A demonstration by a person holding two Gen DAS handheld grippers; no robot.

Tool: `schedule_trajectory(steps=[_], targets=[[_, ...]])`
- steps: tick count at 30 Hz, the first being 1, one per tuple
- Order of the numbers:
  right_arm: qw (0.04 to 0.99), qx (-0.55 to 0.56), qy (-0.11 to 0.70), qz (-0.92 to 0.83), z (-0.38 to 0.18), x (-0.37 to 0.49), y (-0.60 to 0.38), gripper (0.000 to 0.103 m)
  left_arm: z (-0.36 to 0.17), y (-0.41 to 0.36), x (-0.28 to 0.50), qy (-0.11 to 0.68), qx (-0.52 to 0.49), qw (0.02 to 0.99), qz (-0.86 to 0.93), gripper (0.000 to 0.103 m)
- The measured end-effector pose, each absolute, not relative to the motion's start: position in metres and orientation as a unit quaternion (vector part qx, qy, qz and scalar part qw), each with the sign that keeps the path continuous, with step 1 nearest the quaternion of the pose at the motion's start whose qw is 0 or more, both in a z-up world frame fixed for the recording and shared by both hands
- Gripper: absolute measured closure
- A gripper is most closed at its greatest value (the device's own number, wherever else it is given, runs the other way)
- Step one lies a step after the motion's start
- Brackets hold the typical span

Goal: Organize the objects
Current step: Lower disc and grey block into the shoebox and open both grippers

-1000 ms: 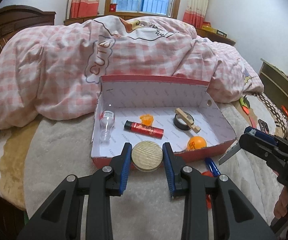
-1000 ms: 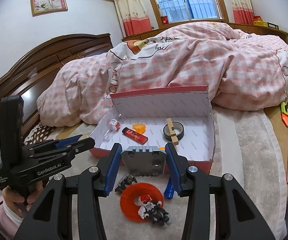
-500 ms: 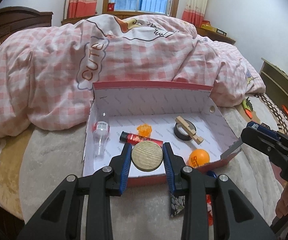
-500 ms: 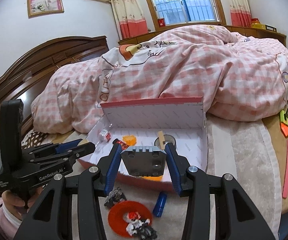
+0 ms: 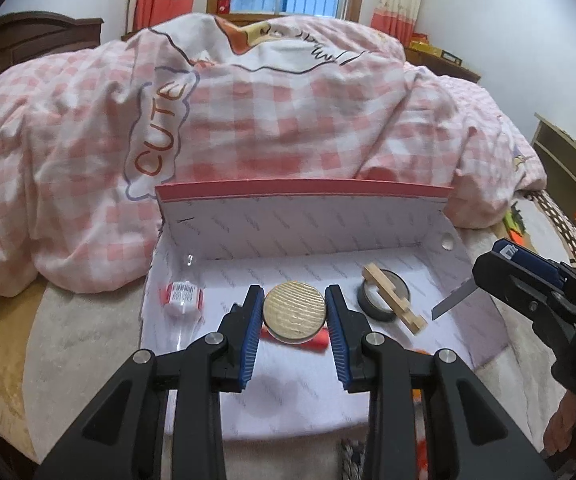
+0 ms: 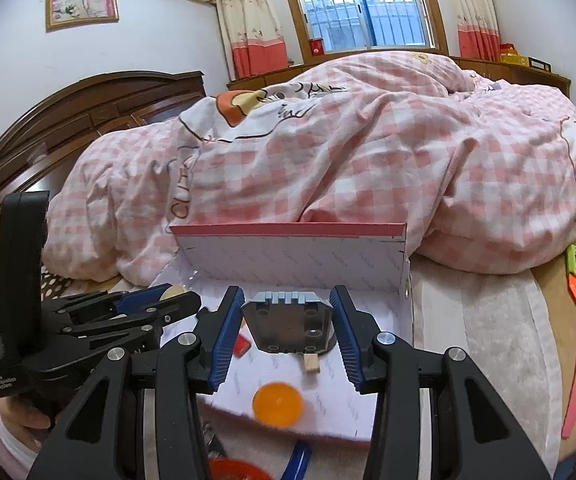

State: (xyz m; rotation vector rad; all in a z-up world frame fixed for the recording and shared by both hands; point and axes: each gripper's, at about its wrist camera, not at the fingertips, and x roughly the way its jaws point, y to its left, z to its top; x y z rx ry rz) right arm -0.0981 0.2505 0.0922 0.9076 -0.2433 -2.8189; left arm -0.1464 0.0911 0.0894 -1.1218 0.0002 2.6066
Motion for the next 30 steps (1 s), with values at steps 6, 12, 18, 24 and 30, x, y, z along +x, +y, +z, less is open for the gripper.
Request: schedule_trajectory(steps=[6, 12, 18, 24, 30], targets=[[0.075, 0.311, -0.090, -0.943, 0.079, -0.124, 0.251, 0.057, 0.074, 0.097, -0.177, -0.010, -0.415, 0.129, 0.900, 0.072], [0.062, 0.324, -0.080, -0.941, 0.066, -0.142, 0.251, 0.057, 0.061, 0.099, -0.196, -0.007, -0.427, 0.111, 0.897, 0.072], [0.047, 0.323, -0.063, -0.943, 0.057, -0.152, 0.251, 0.057, 0.051, 0.099, -0.206, -0.003, -0.434, 0.094, 0.896, 0.072], [0.042, 0.314, -0.055, -0.947, 0.054, -0.158, 0.250, 0.057, 0.045, 0.091, -0.213, -0.010, -0.440, 0.089, 0.894, 0.072], [0.047, 0.312, -0.047, -0.948, 0.051, -0.161, 0.249, 0.057, 0.040, 0.090, -0.220, -0.013, -0.453, 0.086, 0.887, 0.062]])
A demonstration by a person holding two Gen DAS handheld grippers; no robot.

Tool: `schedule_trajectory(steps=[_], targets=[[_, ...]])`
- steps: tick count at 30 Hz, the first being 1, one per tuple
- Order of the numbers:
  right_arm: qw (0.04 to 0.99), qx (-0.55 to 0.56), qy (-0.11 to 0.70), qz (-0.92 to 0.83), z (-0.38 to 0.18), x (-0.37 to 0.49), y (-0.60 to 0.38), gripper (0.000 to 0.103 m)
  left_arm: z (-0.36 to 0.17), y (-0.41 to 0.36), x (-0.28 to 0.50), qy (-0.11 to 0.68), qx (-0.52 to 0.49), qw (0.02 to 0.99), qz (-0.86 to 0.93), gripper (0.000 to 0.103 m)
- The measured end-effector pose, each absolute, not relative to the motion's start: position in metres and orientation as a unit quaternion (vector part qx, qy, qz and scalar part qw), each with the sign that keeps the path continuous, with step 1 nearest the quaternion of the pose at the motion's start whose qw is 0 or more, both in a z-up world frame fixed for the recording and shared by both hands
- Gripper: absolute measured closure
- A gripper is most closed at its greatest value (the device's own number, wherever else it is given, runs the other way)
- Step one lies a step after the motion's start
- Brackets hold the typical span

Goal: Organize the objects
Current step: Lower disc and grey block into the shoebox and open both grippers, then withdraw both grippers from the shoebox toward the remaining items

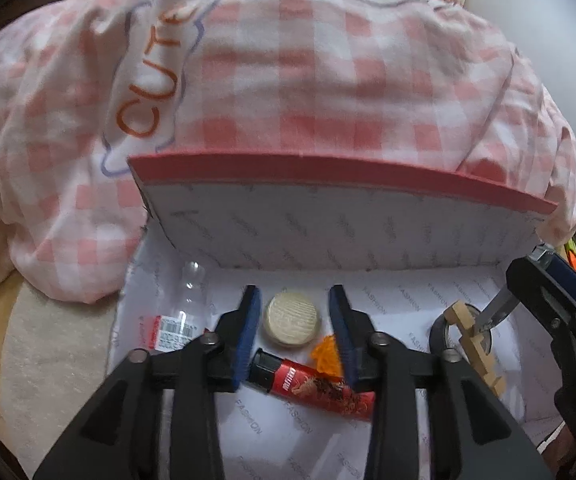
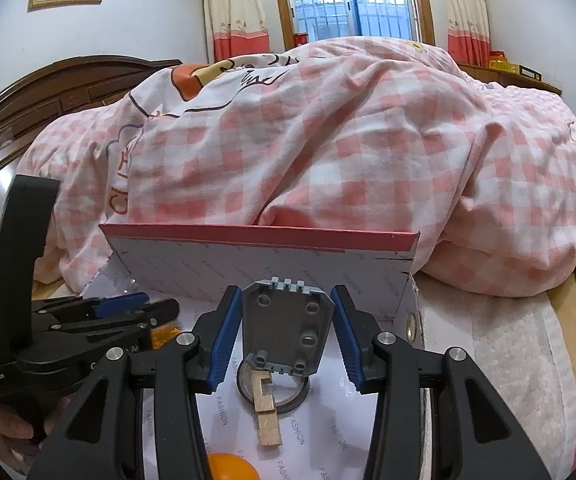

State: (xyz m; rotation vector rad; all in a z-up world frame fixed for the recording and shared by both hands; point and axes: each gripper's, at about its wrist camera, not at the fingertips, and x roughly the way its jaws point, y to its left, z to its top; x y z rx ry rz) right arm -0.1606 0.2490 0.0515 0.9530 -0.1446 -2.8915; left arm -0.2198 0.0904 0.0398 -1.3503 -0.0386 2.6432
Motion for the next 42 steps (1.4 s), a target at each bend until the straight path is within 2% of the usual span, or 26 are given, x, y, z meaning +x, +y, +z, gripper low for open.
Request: schedule_trajectory(steps=[6, 10, 28, 42], targets=[[0.055, 0.323, -0.043, -0.944, 0.046, -0.161, 0.246, 0.049, 0.041, 0.092, -0.218, -0.005, -0.444, 0.077, 0.893, 0.053], [0.055, 0.308, -0.044, -0.949, 0.051, -0.155, 0.245, 0.040, 0.042, 0.092, -0.216, -0.002, -0.441, 0.077, 0.894, 0.052], [0.084, 0.311, -0.068, -0.944, 0.068, -0.122, 0.243, 0.039, 0.061, 0.091, -0.186, -0.001, -0.430, 0.103, 0.897, 0.052], [0.087, 0.317, -0.070, -0.942, 0.077, -0.076, 0.238, 0.039, 0.080, 0.080, -0.118, -0.004, -0.428, 0.121, 0.896, 0.052]])
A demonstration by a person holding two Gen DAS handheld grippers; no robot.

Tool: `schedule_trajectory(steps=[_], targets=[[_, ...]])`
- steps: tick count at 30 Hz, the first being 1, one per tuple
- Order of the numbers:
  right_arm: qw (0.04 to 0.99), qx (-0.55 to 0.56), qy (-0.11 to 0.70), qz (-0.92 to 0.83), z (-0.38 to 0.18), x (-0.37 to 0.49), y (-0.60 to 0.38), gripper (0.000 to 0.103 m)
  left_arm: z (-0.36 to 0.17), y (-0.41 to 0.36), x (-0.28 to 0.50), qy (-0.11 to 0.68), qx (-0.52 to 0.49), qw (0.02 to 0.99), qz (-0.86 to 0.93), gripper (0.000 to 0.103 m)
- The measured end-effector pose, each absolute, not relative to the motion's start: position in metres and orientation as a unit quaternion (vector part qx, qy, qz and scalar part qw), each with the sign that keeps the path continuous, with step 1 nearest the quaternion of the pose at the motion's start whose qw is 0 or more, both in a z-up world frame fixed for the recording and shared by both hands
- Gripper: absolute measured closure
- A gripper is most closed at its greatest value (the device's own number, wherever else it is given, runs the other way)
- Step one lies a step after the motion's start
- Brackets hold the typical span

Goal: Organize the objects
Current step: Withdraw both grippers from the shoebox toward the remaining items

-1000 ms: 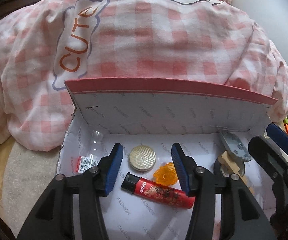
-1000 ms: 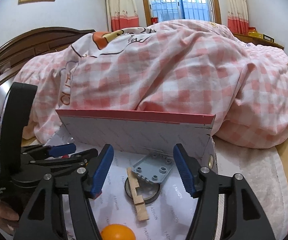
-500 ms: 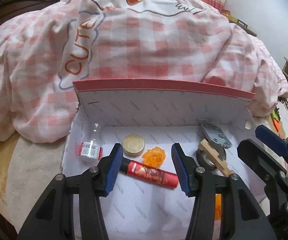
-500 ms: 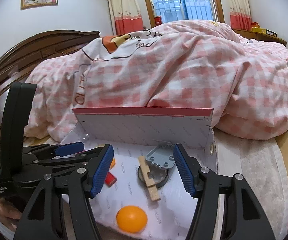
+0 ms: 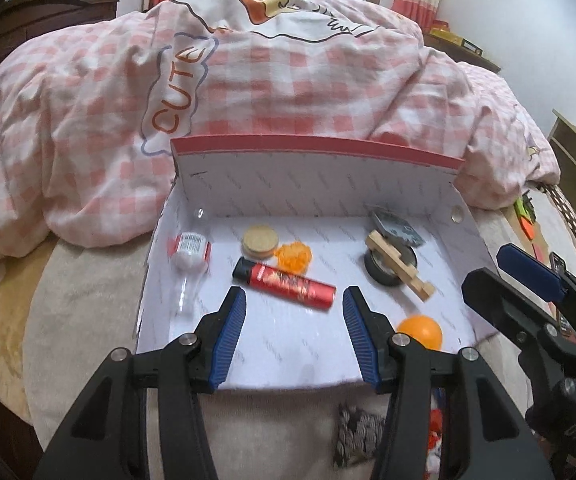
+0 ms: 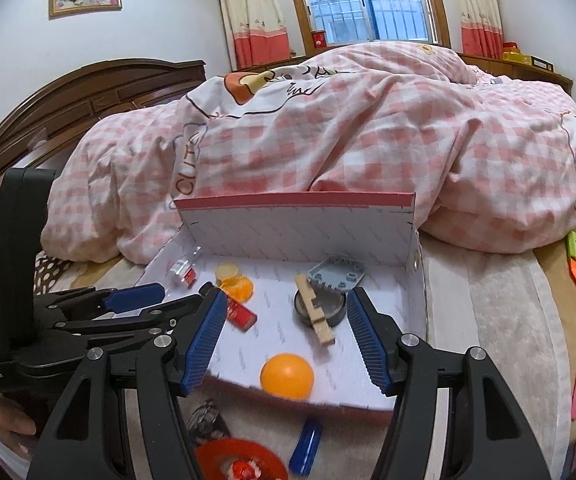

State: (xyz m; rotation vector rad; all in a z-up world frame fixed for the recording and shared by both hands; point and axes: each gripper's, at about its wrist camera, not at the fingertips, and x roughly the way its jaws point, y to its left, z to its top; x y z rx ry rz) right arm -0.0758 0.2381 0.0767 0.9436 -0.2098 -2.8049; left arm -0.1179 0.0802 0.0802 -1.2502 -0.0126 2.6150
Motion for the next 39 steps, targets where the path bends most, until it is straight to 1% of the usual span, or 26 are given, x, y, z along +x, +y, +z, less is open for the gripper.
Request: schedule_trajectory(steps=[4, 5, 19, 32, 36, 39], targets=[[0.086, 0.319, -0.073, -0.941, 0.076, -0.062, 0.237, 0.039, 0.080, 0.075, -0.098, -0.006, -0.428, 0.126, 0.895, 0.052], [0.086, 0.321, -0.074, -0.940, 0.076, -0.057, 0.238, 0.039, 0.079, 0.083, -0.099, -0.006, -0.429, 0.126, 0.894, 0.052], [0.075, 0.348, -0.099, -0.929, 0.056, -0.004, 0.251, 0.039, 0.074, 0.076, -0.065, -0.007, -0.440, 0.136, 0.888, 0.052], [0.138, 0.399, -0.051, -0.905, 0.024, 0.023, 0.230, 0.040, 0.051, 0.080, -0.047, 0.012, -0.463, 0.146, 0.874, 0.052], [0.143, 0.404, -0.036, -0.903, 0.018, 0.024, 0.224, 0.042, 0.048, 0.078, -0.044, 0.015, -0.467, 0.146, 0.872, 0.052], [0.146, 0.411, -0.036, -0.899, 0.013, 0.023, 0.223, 0.048, 0.045, 0.077, -0.043, 0.015, -0.471, 0.144, 0.870, 0.052]])
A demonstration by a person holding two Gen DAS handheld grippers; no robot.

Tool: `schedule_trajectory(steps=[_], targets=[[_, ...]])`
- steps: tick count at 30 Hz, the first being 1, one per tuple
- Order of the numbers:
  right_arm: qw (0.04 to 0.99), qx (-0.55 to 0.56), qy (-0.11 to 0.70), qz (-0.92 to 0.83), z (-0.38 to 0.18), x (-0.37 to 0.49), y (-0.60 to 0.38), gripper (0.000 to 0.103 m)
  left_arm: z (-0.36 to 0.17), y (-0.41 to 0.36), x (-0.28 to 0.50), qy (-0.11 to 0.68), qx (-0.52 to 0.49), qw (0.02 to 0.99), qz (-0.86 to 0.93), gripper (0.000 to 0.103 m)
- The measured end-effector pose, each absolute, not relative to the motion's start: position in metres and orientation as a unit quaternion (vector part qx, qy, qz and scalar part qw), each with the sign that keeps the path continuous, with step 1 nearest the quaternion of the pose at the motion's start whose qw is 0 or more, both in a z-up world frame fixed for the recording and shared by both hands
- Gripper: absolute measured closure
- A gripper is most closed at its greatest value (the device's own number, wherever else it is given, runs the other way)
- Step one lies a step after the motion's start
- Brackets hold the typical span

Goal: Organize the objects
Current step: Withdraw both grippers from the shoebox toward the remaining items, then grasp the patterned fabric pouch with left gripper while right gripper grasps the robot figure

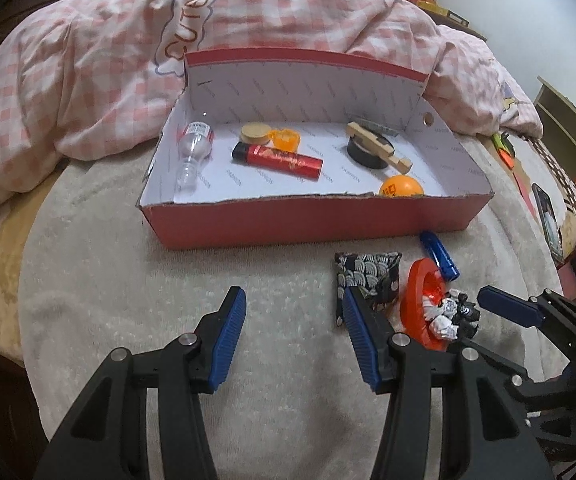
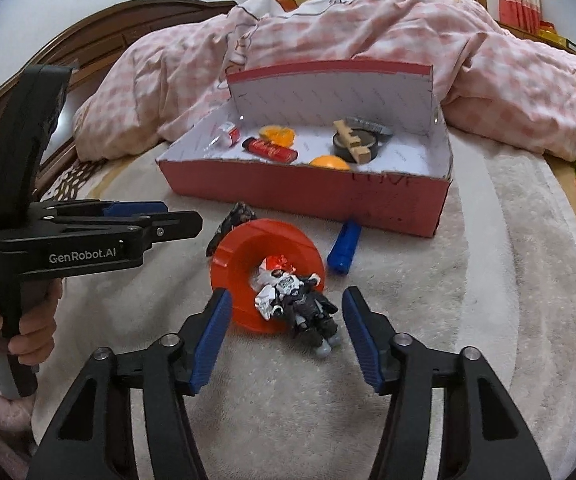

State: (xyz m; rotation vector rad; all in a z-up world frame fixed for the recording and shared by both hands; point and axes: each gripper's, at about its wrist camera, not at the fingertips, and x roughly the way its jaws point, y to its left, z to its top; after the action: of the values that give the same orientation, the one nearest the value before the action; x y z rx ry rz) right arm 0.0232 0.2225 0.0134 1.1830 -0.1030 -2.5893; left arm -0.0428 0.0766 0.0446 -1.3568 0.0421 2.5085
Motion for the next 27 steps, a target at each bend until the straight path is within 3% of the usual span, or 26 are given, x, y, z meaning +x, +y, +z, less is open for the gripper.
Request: schedule_trajectory(steps=[2, 4, 10, 12, 27], targets=[[0.142, 0.413, -0.033, -0.899, 0.011, 0.023, 0.222, 0.050, 0.043, 0.076, -0.042, 0.015, -0.473, 0.144, 0.869, 0.052], [0.140, 0.415, -0.032, -0.898, 0.009, 0.023, 0.223, 0.059, 0.041, 0.076, -0.042, 0.016, -0.475, 0.143, 0.868, 0.052], [0.137, 0.412, -0.033, -0.900, 0.010, 0.022, 0.224, 0.063, 0.039, 0.078, -0.041, 0.018, -0.477, 0.144, 0.867, 0.052], [0.136, 0.409, -0.037, -0.902, 0.012, 0.023, 0.226, 0.070, 0.039, 0.079, -0.041, 0.018, -0.477, 0.145, 0.866, 0.052], [0.093, 0.386, -0.049, -0.917, 0.028, 0.039, 0.256, 0.069, 0.037, 0.097, -0.034, 0.036, -0.471, 0.181, 0.863, 0.052]])
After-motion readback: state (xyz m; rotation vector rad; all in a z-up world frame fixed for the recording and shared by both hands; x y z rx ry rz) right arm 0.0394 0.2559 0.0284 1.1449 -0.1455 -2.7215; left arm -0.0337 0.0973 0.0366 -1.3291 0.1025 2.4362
